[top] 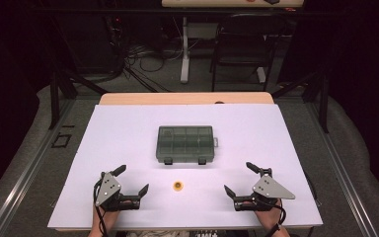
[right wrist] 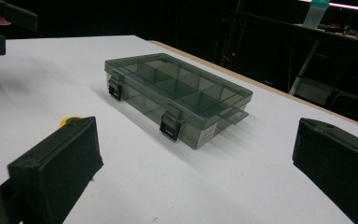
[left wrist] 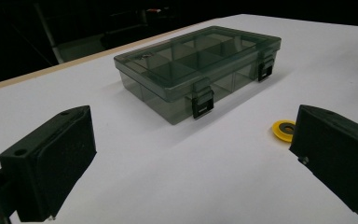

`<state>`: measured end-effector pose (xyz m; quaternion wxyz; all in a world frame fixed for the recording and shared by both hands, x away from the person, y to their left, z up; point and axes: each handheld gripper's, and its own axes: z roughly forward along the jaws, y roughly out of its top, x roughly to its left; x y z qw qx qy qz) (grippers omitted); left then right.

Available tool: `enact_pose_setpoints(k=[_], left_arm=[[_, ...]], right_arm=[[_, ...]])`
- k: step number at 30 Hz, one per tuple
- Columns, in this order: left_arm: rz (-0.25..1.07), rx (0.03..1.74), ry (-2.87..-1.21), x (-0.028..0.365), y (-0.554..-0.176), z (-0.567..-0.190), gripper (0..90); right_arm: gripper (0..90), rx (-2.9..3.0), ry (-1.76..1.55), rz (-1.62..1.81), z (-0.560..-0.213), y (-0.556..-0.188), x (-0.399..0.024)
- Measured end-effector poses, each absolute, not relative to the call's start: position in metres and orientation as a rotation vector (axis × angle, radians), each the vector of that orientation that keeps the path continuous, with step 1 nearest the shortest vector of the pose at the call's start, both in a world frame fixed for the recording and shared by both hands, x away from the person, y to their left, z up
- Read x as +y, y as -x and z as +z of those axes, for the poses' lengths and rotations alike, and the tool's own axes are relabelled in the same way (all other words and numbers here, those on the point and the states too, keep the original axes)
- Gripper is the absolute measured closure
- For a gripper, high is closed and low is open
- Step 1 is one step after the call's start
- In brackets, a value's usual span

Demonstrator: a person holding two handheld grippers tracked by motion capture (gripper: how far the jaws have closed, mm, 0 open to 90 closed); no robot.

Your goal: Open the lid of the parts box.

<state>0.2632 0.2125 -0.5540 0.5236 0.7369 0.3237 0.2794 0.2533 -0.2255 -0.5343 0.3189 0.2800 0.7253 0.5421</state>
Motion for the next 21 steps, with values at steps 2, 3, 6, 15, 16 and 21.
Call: enact_pose_setpoints(k=[2,3,6,15,16,21], left_arm=[[0.669,0.776,-1.765,0.2123,-0.2634,-0.5539,0.0],[0.672,0.778,-1.769,0.2121,-0.2634,-0.5538,0.0],[0.677,0.773,-1.770,0.2121,-0.2634,-0.5532,0.0],[0.681,0.773,-1.766,0.2126,-0.2663,-0.5517,0.0],[0.684,0.773,-1.767,0.2124,-0.2666,-0.5516,0.0],[0.685,0.768,-1.770,0.2114,-0.2675,-0.5512,0.0]], right_arm=[[0.0,1.909,-0.742,1.427,-0.5344,-0.2540,-0.2250],[0.1,1.913,-0.742,1.425,-0.5346,-0.2546,-0.2249],[0.2,1.922,-0.747,1.415,-0.5350,-0.2552,-0.2243],[0.2,1.946,-0.749,1.399,-0.5371,-0.2593,-0.2213],[0.3,1.952,-0.751,1.398,-0.5377,-0.2601,-0.2212],[0.2,1.957,-0.766,1.395,-0.5383,-0.2626,-0.2216]])
